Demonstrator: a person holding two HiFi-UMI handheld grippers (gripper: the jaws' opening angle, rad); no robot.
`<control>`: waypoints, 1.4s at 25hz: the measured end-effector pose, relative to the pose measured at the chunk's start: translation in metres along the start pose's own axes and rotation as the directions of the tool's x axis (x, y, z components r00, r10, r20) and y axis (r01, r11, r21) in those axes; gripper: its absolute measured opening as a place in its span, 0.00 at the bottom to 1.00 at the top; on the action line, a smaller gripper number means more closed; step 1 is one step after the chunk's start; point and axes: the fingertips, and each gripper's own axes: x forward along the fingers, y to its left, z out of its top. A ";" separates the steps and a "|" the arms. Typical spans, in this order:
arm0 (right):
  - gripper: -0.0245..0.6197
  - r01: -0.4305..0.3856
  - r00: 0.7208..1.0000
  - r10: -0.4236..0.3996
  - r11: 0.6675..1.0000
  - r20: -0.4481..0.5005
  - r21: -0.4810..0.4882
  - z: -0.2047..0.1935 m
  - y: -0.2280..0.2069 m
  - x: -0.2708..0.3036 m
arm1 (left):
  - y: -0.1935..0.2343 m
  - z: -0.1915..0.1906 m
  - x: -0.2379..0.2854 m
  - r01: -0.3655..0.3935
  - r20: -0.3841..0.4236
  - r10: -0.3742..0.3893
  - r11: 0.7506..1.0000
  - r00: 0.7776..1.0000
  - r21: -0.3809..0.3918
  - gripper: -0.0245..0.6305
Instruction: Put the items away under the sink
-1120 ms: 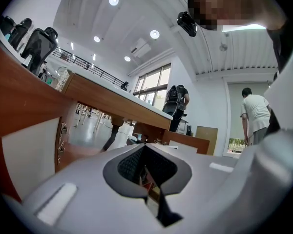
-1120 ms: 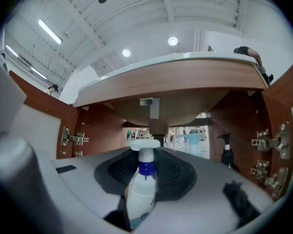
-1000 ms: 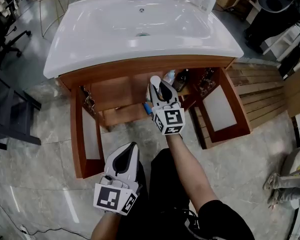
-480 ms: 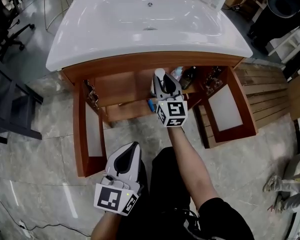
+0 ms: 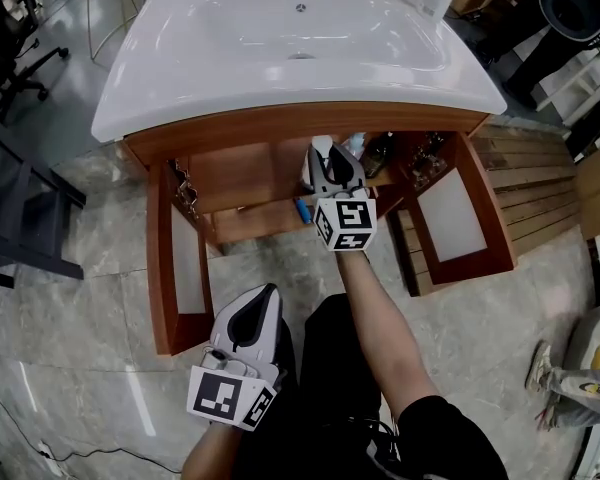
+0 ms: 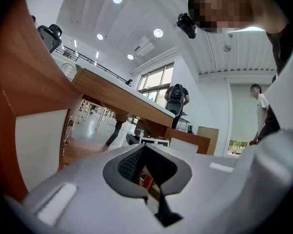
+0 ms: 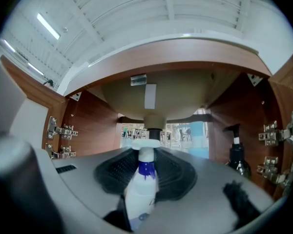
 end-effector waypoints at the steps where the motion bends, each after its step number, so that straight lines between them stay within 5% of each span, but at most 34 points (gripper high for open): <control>1: 0.20 0.002 1.000 -0.002 1.000 -0.003 -0.003 0.000 0.000 0.000 | 0.000 0.000 0.000 0.001 0.002 -0.001 1.000 1.000 -0.001 0.04; 35: 0.31 0.026 0.998 -0.032 0.993 -0.054 -0.112 -0.003 0.003 -0.014 | -0.005 -0.002 0.005 0.019 0.006 -0.019 1.000 1.000 -0.010 0.04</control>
